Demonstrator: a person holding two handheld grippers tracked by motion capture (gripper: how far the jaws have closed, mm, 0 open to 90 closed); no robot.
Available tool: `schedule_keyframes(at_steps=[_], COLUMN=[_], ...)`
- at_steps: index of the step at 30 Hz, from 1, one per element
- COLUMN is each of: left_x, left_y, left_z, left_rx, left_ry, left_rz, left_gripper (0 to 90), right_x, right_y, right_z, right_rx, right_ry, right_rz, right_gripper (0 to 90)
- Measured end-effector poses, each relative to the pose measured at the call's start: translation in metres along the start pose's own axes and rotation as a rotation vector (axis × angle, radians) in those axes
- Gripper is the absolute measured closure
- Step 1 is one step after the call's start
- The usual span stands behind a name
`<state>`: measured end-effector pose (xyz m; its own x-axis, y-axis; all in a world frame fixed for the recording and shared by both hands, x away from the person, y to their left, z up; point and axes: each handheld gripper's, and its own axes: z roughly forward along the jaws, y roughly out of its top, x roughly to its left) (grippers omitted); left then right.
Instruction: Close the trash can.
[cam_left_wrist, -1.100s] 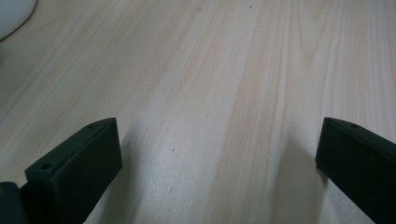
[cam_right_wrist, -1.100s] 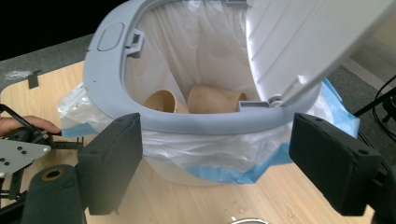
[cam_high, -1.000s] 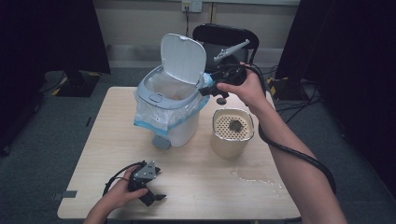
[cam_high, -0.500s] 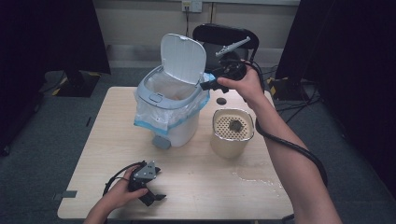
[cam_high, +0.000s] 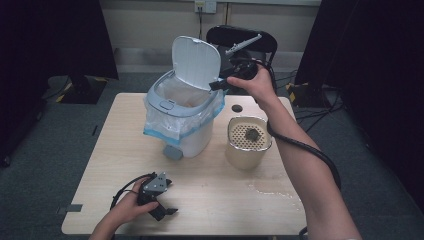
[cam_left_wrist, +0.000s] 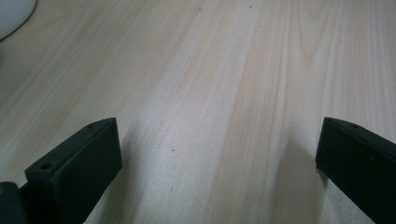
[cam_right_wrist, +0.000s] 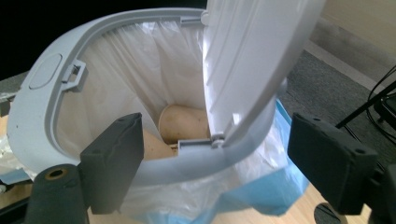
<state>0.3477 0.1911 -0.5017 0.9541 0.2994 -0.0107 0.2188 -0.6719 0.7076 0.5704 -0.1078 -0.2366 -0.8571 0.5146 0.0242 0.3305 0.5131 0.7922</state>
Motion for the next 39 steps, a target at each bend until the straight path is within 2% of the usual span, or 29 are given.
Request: schedule_keyframes(at_steps=[8,15,17,23,27,31,39], left_x=[0.0,0.0,0.0,0.0,0.0,0.0,0.0], left_y=[0.0,0.0,0.0,0.0,0.0,0.0,0.0], left_z=[0.0,0.0,0.0,0.0,0.0,0.0,0.0], left_rx=[0.0,-0.003,-0.001,0.0,0.003,0.003,0.003], left_ry=[0.0,0.0,0.0,0.0,-0.001,-0.001,-0.001], left_rz=[-0.001,-0.004,-0.001,0.0,0.0,-0.003,-0.003], left_gripper=[0.0,0.0,0.0,0.0,0.0,0.0,0.0], right_x=[0.002,0.008,0.01,0.012,0.015,0.021,0.032], right_y=[0.005,0.008,0.009,0.009,0.01,0.014,0.021], right_z=[0.004,0.007,0.008,0.007,0.006,0.004,0.004], right_rx=[-0.039,-0.038,-0.031,-0.034,-0.035,-0.035,-0.035], right_ry=[0.027,0.044,0.032,0.033,0.037,0.036,0.037], right_rz=[0.003,-0.019,-0.031,-0.024,-0.037,-0.062,-0.079], right_gripper=[21.8,23.6,22.9,24.0,25.8,25.1,23.7])
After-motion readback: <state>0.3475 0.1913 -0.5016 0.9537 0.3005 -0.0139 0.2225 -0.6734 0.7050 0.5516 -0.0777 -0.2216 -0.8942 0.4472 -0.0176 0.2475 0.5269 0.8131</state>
